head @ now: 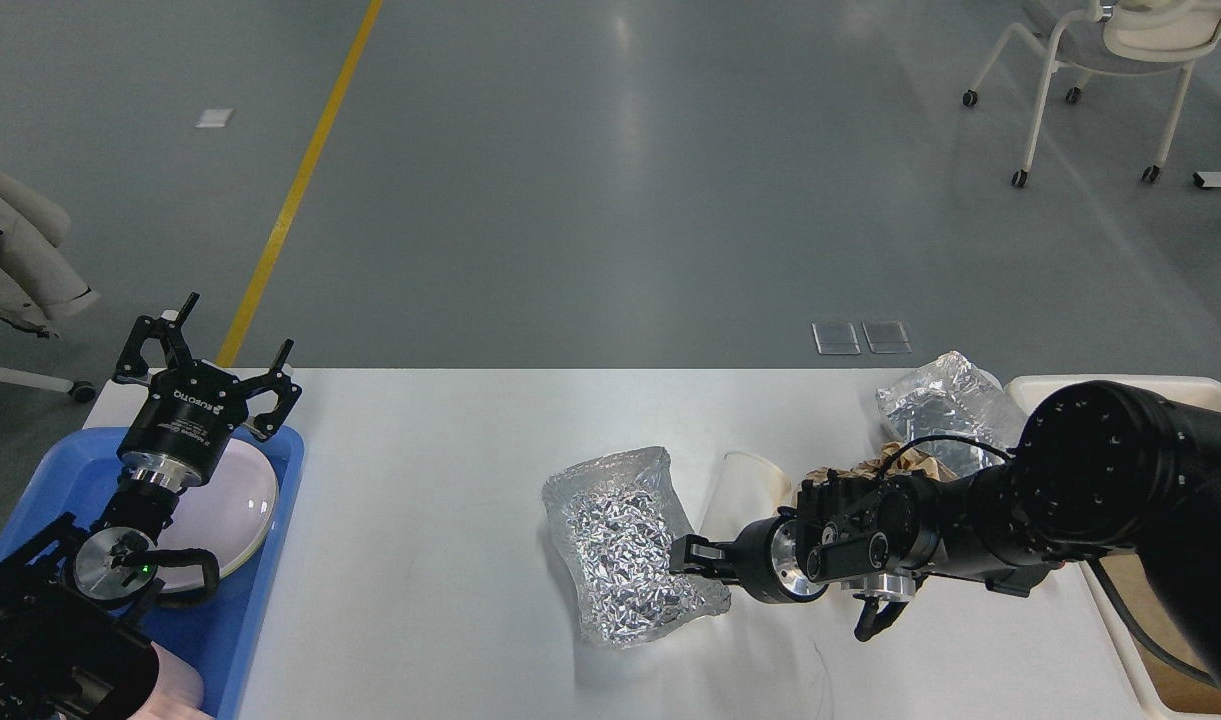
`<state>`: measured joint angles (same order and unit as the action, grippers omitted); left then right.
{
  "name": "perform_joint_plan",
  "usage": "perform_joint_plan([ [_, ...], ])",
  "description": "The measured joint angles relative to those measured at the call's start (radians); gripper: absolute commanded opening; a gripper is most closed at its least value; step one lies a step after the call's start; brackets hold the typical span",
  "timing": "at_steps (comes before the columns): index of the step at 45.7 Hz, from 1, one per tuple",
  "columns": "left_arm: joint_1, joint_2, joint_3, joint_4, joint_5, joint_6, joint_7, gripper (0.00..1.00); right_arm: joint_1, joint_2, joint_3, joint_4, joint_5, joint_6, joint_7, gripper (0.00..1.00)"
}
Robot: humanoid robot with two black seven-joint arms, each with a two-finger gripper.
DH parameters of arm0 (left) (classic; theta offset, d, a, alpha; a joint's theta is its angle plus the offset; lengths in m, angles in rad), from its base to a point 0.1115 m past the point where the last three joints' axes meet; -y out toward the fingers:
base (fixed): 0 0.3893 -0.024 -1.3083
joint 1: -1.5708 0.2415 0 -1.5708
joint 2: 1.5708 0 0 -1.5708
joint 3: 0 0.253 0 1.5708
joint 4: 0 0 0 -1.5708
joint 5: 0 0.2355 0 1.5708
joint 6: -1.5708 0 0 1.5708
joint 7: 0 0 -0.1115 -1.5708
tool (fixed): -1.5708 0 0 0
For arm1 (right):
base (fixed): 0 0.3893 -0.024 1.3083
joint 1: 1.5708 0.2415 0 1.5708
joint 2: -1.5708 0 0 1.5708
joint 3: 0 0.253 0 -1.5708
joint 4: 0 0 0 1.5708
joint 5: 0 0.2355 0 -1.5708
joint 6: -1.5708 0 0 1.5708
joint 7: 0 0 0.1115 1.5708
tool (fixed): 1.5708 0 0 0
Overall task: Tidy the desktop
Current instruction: 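Lift the foil-filled bag and drop it into the white bin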
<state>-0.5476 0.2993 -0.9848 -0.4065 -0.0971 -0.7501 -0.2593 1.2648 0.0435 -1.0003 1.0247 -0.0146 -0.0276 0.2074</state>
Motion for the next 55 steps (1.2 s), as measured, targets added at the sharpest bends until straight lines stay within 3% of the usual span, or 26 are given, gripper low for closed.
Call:
perform_joint_plan([
  [2, 0.0, 0.0, 0.0, 0.0, 0.0, 0.0, 0.0, 1.0, -0.003, 0.001, 0.0, 0.0, 0.0, -0.002, 0.0, 0.36],
  [6, 0.0, 0.0, 0.0, 0.0, 0.0, 0.0, 0.0, 1.0, -0.007, 0.002, 0.005, -0.004, -0.001, -0.011, 0.0, 0.13],
  [11, 0.0, 0.0, 0.0, 0.0, 0.0, 0.0, 0.0, 1.0, -0.015, 0.003, 0.014, -0.017, -0.001, -0.019, 0.0, 0.0],
  [30, 0.0, 0.0, 0.0, 0.0, 0.0, 0.0, 0.0, 1.0, 0.076, -0.064, 0.021, 0.065, -0.005, 0.007, 0.011, 0.0],
  [39, 0.0, 0.001, 0.0, 0.0, 0.0, 0.0, 0.0, 1.0, 0.275, -0.223, 0.007, 0.234, -0.011, 0.054, 0.012, 0.0],
  [44, 0.0, 0.001, 0.0, 0.0, 0.0, 0.0, 0.0, 1.0, 0.462, -0.334, -0.019, 0.322, -0.011, 0.141, 0.013, 0.0],
  [55, 0.0, 0.002, -0.001, 0.0, 0.0, 0.0, 0.0, 1.0, 0.917, -0.543, -0.127, 0.328, -0.089, 0.492, -0.007, 0.0],
])
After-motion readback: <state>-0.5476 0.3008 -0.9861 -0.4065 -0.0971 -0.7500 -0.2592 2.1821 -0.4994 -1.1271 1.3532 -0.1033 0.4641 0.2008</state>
